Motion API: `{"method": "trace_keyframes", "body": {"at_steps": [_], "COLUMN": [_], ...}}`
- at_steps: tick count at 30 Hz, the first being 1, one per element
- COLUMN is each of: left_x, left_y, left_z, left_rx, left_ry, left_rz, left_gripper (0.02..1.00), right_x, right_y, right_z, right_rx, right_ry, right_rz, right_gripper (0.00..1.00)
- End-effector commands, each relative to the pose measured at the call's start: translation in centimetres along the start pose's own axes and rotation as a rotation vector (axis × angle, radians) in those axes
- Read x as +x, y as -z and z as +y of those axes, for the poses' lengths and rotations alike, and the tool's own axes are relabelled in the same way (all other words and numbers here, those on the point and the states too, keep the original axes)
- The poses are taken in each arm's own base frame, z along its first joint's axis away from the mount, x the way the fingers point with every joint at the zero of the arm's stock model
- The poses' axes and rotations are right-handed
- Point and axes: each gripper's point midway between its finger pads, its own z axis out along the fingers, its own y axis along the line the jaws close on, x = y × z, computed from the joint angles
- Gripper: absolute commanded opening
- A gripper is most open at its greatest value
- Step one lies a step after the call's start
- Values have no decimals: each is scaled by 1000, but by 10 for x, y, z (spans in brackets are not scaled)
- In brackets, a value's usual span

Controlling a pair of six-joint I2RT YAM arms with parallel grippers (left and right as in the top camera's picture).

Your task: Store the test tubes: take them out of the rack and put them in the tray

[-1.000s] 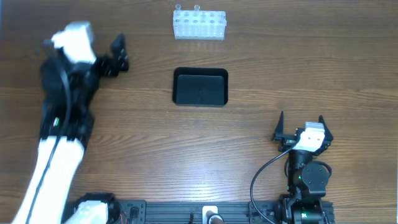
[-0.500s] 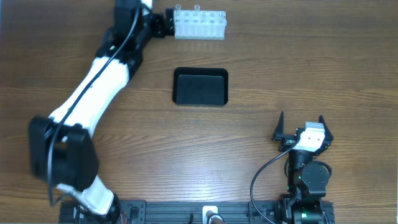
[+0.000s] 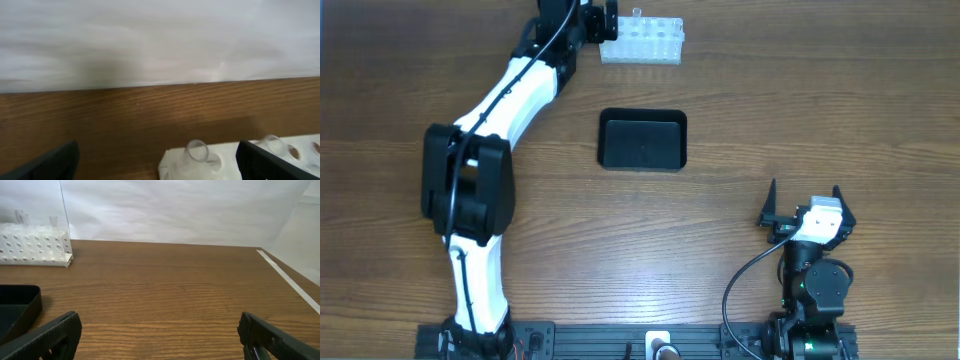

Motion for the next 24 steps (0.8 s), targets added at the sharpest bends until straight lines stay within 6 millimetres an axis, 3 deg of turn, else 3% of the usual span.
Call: {"method": "trace_keyframes", "body": {"at_steps": [1,15,24], "left_x": [0,20,22], "left_y": [-14,-26,-37], "left_z": [-6,-13,-16], "left_rx": [-2,-27,-25], "left_ry": [-33,-48,-78], "left_rz": [-3,24,12], "left_gripper": [998,991,879], "right_x": [2,2,2], "right_y": [0,0,0], "right_z": [-1,-1,-1], "right_rx": [4,3,4], "right_ry": [3,3,3], "right_rz": [0,0,0], "right_gripper": [993,993,993]}}
